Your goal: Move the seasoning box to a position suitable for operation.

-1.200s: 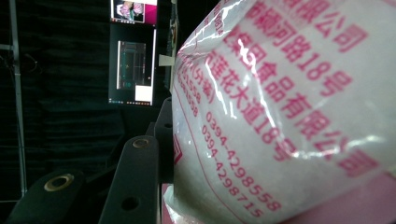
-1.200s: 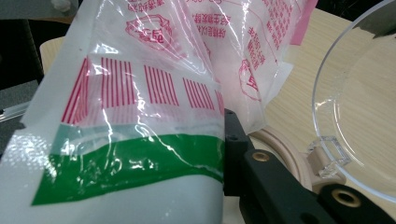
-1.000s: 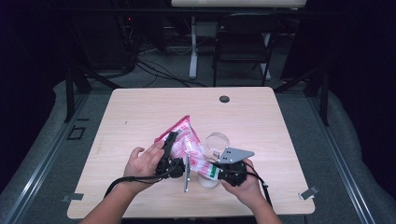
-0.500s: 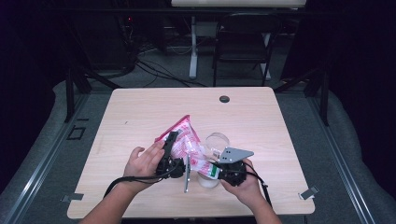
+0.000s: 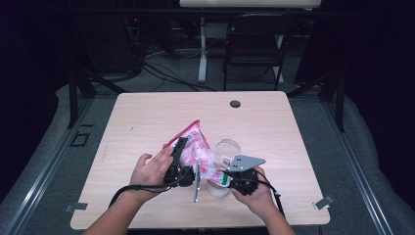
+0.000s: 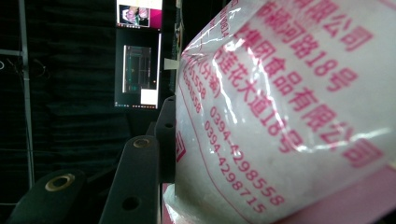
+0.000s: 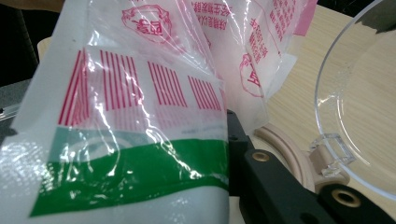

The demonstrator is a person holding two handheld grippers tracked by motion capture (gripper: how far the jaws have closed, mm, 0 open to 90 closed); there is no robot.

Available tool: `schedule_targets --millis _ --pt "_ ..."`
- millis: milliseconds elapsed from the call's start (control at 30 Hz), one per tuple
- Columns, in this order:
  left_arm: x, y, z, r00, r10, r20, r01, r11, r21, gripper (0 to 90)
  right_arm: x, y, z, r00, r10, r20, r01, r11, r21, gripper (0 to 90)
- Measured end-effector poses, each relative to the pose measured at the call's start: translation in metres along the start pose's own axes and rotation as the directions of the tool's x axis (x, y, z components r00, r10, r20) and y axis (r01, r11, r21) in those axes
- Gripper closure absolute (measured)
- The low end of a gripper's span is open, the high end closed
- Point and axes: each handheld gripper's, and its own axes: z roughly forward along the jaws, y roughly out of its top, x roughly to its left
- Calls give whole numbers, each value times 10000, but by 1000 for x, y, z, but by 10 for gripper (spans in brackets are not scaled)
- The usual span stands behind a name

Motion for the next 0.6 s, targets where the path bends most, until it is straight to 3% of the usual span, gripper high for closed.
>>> schedule_targets --millis 333,367,433,467,600 --pt "1 0 -1 10000 16 -32 -17 10000 -44 634 0 0 0 10000 -11 -4 11 10000 -15 900" --pt "-1 -1 2 9996 -69 -259 58 9992 -405 634 0 0 0 10000 -5 0 5 10000 -19 900" --pt "0 -1 2 9996 -51 -275 40 9992 -403 634 0 0 0 10000 -8 -1 8 10000 -18 900" --pt "2 1 -1 10000 41 -55 -41 10000 -14 634 0 0 0 10000 -6 -3 6 10000 -19 900" --pt "2 0 0 10000 28 -89 -29 9999 -117 635 0 0 0 10000 -3 10 3 10000 -24 900"
